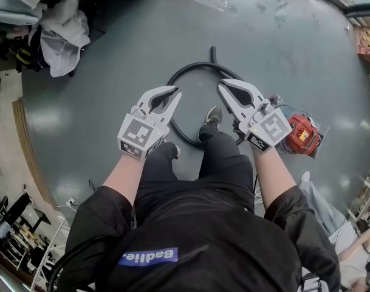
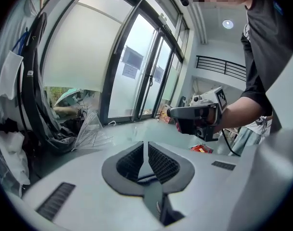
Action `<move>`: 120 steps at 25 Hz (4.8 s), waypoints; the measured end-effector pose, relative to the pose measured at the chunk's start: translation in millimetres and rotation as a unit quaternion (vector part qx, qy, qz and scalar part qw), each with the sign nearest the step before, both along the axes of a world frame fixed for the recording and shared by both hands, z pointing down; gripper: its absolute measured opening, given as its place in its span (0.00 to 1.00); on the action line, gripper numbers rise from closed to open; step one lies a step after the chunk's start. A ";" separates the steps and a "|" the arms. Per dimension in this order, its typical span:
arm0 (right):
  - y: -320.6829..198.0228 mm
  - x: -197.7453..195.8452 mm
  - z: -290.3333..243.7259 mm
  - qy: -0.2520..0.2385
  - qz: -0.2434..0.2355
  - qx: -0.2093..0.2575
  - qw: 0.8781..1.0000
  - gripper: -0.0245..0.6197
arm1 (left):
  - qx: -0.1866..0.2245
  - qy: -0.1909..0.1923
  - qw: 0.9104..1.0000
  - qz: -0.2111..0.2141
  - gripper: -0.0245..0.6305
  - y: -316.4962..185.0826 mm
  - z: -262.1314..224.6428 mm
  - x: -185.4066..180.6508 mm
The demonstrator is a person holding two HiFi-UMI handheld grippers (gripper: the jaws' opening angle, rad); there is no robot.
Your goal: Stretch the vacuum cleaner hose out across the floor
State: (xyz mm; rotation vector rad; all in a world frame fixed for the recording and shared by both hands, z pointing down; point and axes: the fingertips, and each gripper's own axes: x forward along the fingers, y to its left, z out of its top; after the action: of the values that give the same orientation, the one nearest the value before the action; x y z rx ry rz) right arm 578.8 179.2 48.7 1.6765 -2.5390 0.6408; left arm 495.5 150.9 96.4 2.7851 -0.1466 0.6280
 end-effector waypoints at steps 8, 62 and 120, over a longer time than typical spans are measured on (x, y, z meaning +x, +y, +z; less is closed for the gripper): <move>-16.6 16.9 134.7 0.047 -0.012 -0.022 0.999 0.08 | 0.013 -0.051 0.998 0.027 0.15 -6.9 149.2 0.9; -63.9 29.9 665.6 0.389 -0.354 -0.144 0.838 0.43 | -0.039 -0.433 0.899 0.054 0.38 -8.8 769.0 -83.7; -210.6 -211.7 472.1 0.574 -0.320 -0.119 0.744 0.52 | 0.075 -0.265 0.956 0.102 0.36 -150.8 442.8 -201.9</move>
State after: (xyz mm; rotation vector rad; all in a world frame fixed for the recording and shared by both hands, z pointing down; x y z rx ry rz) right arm 367.1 -31.5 520.8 0.5902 -1.7219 -0.1479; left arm 293.6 0.1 539.2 2.7182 -0.0133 1.4650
